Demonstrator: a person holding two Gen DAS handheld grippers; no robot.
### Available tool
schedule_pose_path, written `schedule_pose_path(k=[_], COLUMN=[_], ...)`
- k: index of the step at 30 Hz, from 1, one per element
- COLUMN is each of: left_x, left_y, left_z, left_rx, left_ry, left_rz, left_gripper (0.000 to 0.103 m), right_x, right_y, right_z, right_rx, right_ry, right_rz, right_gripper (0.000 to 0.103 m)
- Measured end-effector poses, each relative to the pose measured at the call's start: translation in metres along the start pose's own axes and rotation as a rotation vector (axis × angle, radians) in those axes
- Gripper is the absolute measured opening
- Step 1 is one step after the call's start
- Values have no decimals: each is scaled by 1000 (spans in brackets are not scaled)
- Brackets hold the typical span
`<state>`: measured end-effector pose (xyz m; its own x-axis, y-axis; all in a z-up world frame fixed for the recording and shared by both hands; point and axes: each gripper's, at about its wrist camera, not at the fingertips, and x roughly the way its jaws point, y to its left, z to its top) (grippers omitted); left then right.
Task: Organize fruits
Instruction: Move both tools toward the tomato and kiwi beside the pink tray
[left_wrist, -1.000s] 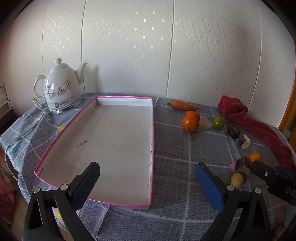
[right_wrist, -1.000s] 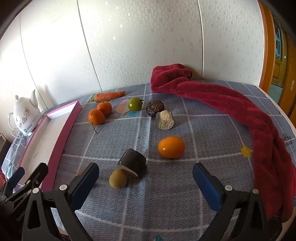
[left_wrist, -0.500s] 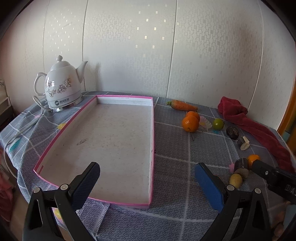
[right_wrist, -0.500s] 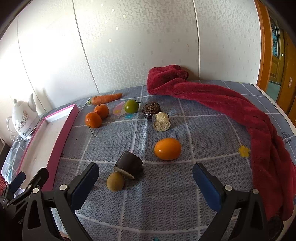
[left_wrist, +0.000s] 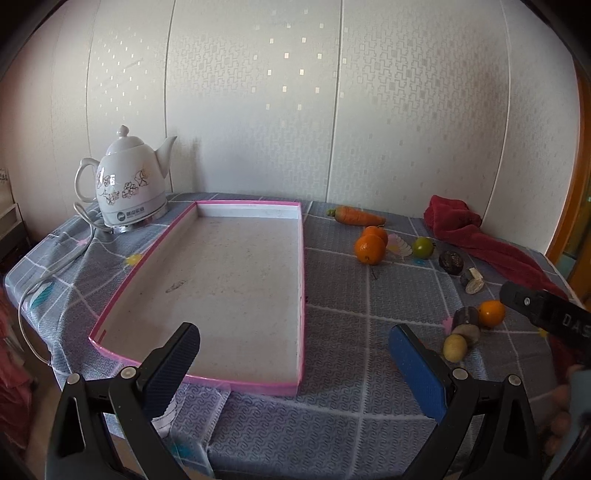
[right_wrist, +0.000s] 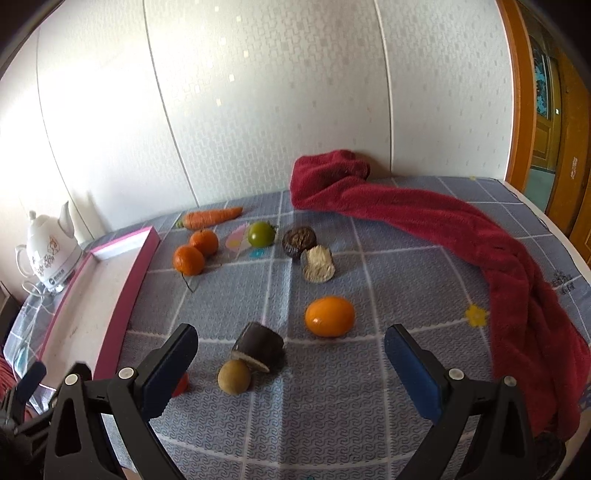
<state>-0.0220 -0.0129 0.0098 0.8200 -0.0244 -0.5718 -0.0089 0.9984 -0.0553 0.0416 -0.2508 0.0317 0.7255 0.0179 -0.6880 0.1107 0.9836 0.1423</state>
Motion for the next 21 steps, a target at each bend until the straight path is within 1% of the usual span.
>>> schedule_pose_path(k=[6, 10, 16, 21], left_x=[-24, -33, -35, -27], left_y=[-13, -23, -32, -33], left_z=[7, 11, 12, 12], left_rx=[49, 92, 114, 97], left_ry=[-35, -47, -27, 6], left_rz=[-22, -27, -42, -67], left_gripper=[103, 103, 103, 102], right_x=[-11, -15, -19, -21], right_y=[-7, -16, -29, -31], right_z=[5, 8, 11, 12], right_rx=[33, 63, 115, 119], right_ry=[-40, -44, -52, -51], right_rz=[-3, -1, 3, 5], right_gripper=[103, 103, 103, 103])
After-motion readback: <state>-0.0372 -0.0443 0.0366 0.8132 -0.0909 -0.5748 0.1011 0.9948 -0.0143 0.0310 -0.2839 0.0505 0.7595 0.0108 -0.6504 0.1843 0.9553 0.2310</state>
